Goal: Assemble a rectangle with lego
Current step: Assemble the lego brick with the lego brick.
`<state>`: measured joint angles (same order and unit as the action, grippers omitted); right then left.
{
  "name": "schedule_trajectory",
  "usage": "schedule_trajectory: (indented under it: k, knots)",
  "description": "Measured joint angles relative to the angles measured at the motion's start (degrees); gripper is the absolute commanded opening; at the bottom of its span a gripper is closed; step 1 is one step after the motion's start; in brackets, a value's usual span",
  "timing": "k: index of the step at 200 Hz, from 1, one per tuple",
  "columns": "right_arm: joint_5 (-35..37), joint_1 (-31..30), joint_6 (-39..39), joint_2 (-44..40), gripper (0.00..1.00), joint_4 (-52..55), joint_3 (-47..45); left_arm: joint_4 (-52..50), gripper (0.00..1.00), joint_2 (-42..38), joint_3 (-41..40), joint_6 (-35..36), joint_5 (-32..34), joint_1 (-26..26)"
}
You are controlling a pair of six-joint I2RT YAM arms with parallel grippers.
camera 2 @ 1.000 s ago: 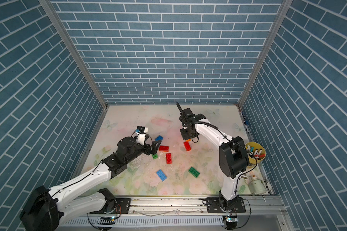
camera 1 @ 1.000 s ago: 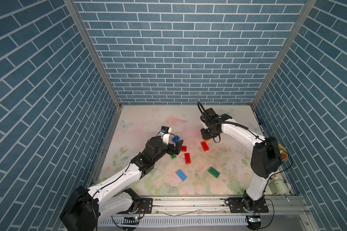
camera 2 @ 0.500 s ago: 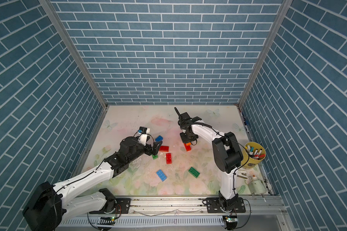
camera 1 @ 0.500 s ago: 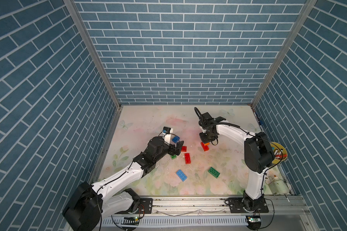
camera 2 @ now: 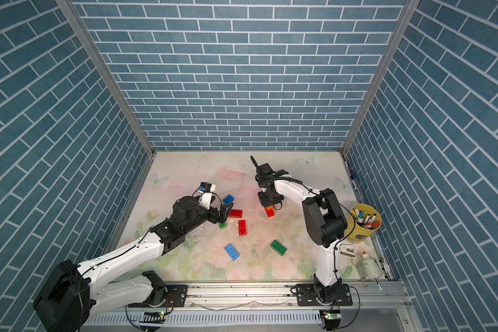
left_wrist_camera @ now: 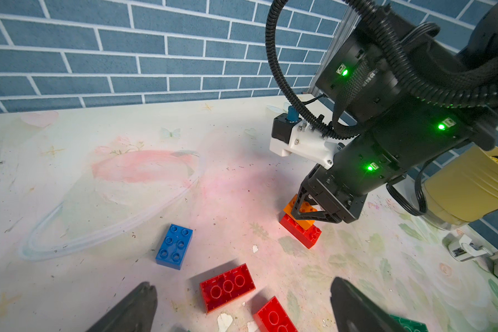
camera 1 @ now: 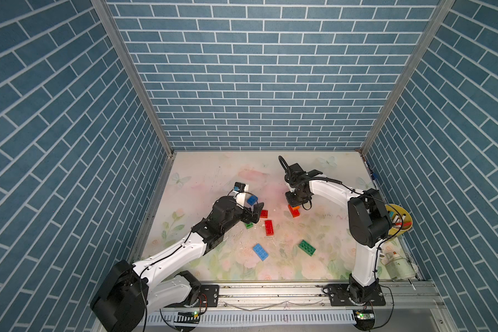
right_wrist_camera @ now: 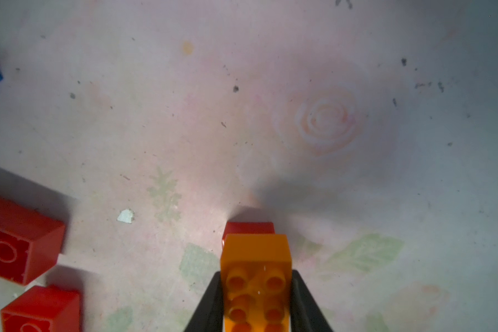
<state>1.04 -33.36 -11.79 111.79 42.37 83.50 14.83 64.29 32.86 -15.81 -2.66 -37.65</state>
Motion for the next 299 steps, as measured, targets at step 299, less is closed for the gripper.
schedule_trajectory:
  k: [299]
  knots:
    - [2.9,-0.6,-4.5,-5.0,0.12,-12.6,-10.3,-0.4,1.0,0.4,0.0,0.1,0.1,0.0]
